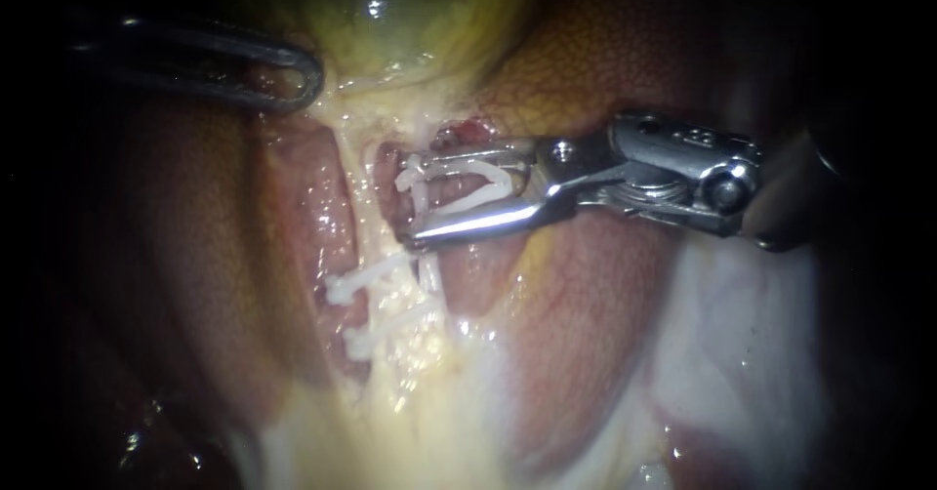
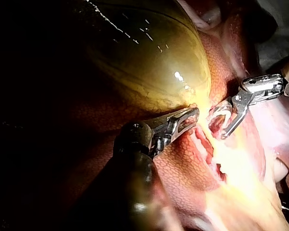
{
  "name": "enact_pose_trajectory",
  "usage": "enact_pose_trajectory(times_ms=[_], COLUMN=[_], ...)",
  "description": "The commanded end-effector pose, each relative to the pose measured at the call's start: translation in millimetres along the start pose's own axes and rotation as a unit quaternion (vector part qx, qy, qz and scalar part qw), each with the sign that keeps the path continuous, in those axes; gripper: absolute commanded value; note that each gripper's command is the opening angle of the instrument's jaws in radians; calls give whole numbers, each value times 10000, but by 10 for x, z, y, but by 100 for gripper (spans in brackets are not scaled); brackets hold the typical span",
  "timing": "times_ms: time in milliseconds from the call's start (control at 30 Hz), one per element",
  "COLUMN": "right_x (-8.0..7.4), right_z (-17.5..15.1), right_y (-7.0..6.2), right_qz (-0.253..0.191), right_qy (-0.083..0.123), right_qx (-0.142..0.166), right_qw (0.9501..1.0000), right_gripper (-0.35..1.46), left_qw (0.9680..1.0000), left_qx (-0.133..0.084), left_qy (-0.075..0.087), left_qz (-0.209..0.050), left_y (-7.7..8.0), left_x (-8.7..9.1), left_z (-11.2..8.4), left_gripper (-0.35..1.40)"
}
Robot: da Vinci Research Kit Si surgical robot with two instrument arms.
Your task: Clipping third clip left tube
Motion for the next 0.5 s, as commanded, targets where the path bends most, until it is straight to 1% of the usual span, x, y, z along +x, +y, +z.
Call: enact_pose_trajectory(times_ms=[33,133,200,400,500], right_x=[1,2,3,3,4], right_z=[3,10,15,30,38], right_y=[1,2,1,-9,-15], right_qz=[51,119,109,118,111], right_qy=[58,167,201,239,321], right_qx=[54,199,283,492,623], right_qw=[10000,9996,9993,9984,9975], right_gripper=[45,45,45,45,45], left_qw=[10000,10000,10000,10000,10000], left_qx=[-1,-2,-2,-4,-4], left_qy=[0,-1,-1,-1,-1], left_qz=[-1,-1,-1,-2,-2], left_y=[0,0,0,0,0], left_x=[0,0,0,0,0], left_z=[0,0,0,1,1], left_gripper=[-35,-35,-35,-35,-35])
